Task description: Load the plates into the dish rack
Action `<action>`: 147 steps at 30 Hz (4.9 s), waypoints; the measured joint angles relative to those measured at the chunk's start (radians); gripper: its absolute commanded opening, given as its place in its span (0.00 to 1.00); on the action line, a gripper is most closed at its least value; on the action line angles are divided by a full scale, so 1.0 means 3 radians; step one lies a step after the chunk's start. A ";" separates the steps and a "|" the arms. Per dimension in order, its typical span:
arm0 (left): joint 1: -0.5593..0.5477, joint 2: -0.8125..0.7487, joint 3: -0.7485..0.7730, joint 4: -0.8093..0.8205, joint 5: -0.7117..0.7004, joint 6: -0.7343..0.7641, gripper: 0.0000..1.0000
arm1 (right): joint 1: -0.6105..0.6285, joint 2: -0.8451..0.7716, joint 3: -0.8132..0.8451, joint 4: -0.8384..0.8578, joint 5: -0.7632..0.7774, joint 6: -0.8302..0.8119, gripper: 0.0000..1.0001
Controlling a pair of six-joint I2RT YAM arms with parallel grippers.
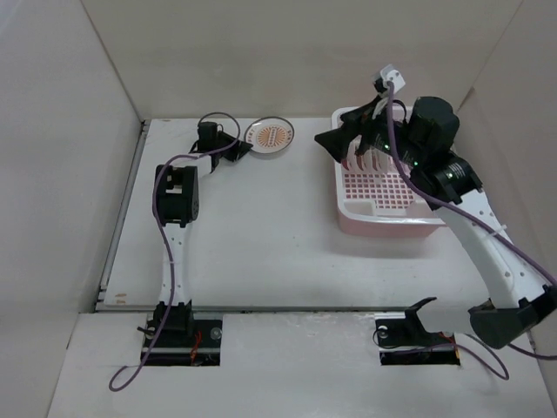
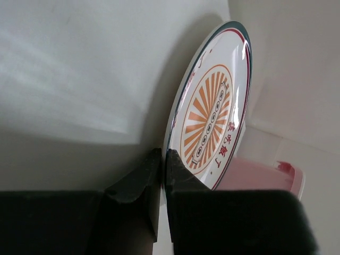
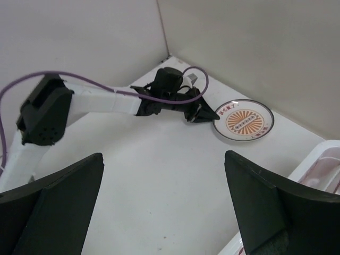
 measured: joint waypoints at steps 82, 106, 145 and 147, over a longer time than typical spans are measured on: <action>-0.0120 -0.2708 -0.1961 -0.2422 -0.0210 0.1254 1.00 | -0.1029 0.0306 0.0193 -0.0027 0.2022 -0.0889 0.01; -0.0237 -0.2711 -0.1984 -0.2328 -0.0289 0.1415 1.00 | -0.1701 0.1389 -0.0070 -0.0061 0.0996 -0.0331 0.01; -0.0173 -0.2710 -0.1982 -0.2415 -0.0282 0.1451 1.00 | -0.1701 0.2131 -0.0071 -0.0034 0.0950 -0.0402 0.13; -0.0165 -0.2710 -0.1982 -0.2415 -0.0282 0.1453 1.00 | -0.1705 0.2139 -0.0069 -0.0038 0.0960 -0.0402 0.13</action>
